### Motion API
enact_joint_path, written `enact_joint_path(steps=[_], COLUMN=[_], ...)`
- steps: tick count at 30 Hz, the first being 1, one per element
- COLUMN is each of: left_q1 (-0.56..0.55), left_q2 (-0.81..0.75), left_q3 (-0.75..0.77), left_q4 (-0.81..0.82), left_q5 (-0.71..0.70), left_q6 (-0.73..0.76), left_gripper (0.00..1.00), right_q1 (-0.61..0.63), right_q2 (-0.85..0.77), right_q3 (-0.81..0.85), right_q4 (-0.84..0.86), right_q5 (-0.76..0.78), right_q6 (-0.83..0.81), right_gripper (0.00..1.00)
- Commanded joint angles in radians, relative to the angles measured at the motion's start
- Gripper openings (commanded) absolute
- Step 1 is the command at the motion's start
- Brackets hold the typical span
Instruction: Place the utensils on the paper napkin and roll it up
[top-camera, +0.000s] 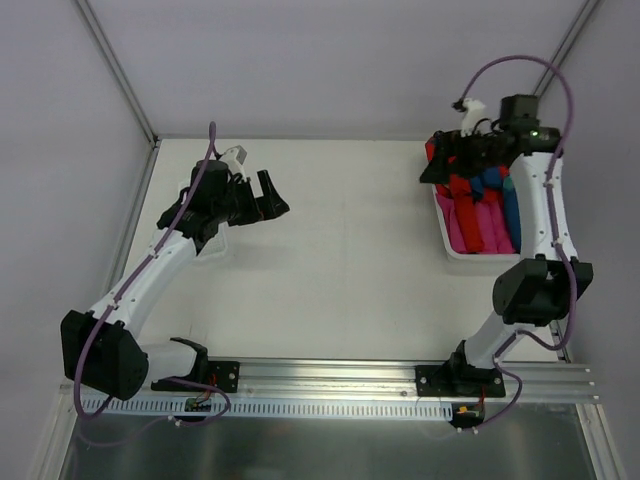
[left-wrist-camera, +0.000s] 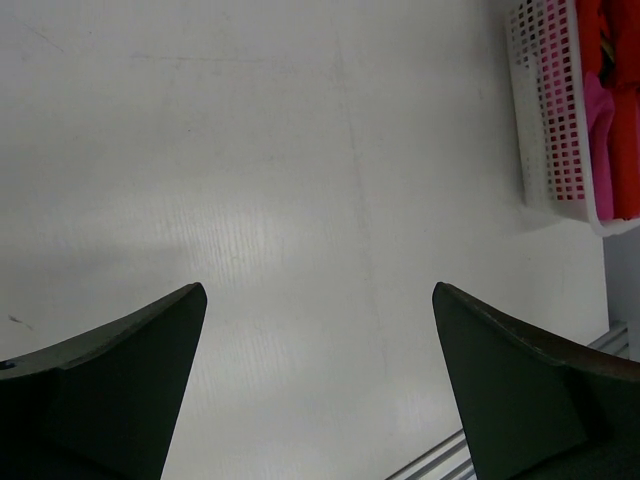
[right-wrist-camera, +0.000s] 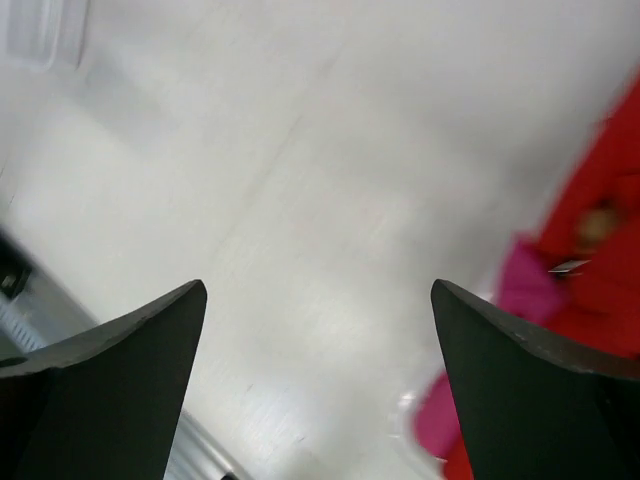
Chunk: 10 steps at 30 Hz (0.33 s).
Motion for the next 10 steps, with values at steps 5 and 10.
enact_joint_path(steps=[5,10], left_q1=[0.016,0.017], left_q2=[0.049,0.052], left_q3=[0.029,0.001], left_q4=[-0.089,-0.089], left_q5=[-0.037,-0.037], left_q6=[0.081,0.067], left_gripper=[0.99,0.99], right_q1=[0.325,0.381], right_q2=[-0.224,-0.245], right_q3=[-0.562,-0.685], right_q4=[0.382,0.439], right_q5=[0.104,0.127], right_q6=[0.164,0.179], right_gripper=[0.99,0.99])
